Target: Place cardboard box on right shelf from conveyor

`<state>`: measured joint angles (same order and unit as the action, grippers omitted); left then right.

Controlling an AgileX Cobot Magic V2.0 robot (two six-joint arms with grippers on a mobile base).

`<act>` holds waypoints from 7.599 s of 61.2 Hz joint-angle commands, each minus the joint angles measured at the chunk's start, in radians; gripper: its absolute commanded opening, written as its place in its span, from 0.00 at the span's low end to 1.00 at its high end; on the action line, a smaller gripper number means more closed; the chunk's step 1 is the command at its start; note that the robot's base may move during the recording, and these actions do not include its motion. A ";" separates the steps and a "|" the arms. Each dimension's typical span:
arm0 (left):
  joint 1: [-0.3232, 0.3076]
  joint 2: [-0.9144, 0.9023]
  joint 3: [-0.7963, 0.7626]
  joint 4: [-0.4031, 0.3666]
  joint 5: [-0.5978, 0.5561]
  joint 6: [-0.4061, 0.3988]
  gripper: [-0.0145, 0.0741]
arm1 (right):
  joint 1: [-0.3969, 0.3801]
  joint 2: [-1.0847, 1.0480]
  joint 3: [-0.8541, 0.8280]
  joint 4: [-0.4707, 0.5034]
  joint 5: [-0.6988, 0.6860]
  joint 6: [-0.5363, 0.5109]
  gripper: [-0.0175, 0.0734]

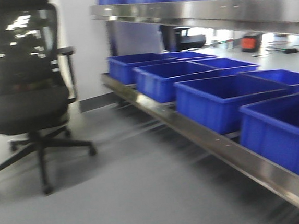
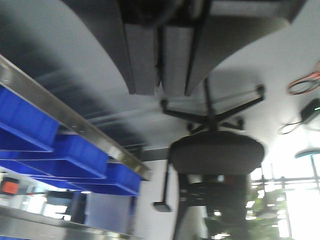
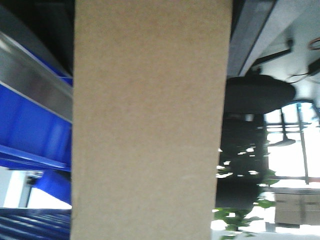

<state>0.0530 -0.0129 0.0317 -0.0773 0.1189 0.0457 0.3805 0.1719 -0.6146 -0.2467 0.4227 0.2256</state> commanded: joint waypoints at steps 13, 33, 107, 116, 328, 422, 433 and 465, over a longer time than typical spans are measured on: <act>-0.001 -0.016 0.009 -0.006 -0.085 0.000 0.03 | -0.008 0.017 -0.030 -0.019 -0.106 -0.005 0.50; -0.001 -0.016 0.009 -0.006 -0.085 0.000 0.03 | -0.008 0.017 -0.030 -0.019 -0.106 -0.005 0.50; -0.002 -0.016 0.009 -0.006 -0.085 0.000 0.03 | -0.008 0.017 -0.030 -0.019 -0.106 -0.005 0.50; -0.002 -0.016 0.009 -0.006 -0.085 0.000 0.03 | -0.008 0.017 -0.030 -0.019 -0.106 -0.005 0.50; -0.004 -0.014 0.009 -0.006 -0.085 0.000 0.03 | -0.017 1.314 -0.478 0.325 -0.323 -1.563 0.52; -0.004 -0.014 0.009 -0.006 -0.085 0.000 0.03 | -0.015 0.640 -0.169 0.155 -0.315 -0.044 0.40; -0.004 -0.014 0.009 -0.006 -0.085 0.000 0.03 | -0.015 0.461 -0.048 0.139 -0.315 -0.010 0.26; -0.004 -0.014 0.009 -0.006 -0.085 0.000 0.03 | -0.015 0.320 0.043 0.138 -0.307 -0.010 0.26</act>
<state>0.0505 -0.0129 0.0317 -0.0773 0.1189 0.0457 0.3693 0.4916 -0.5433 -0.0933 0.2017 0.2135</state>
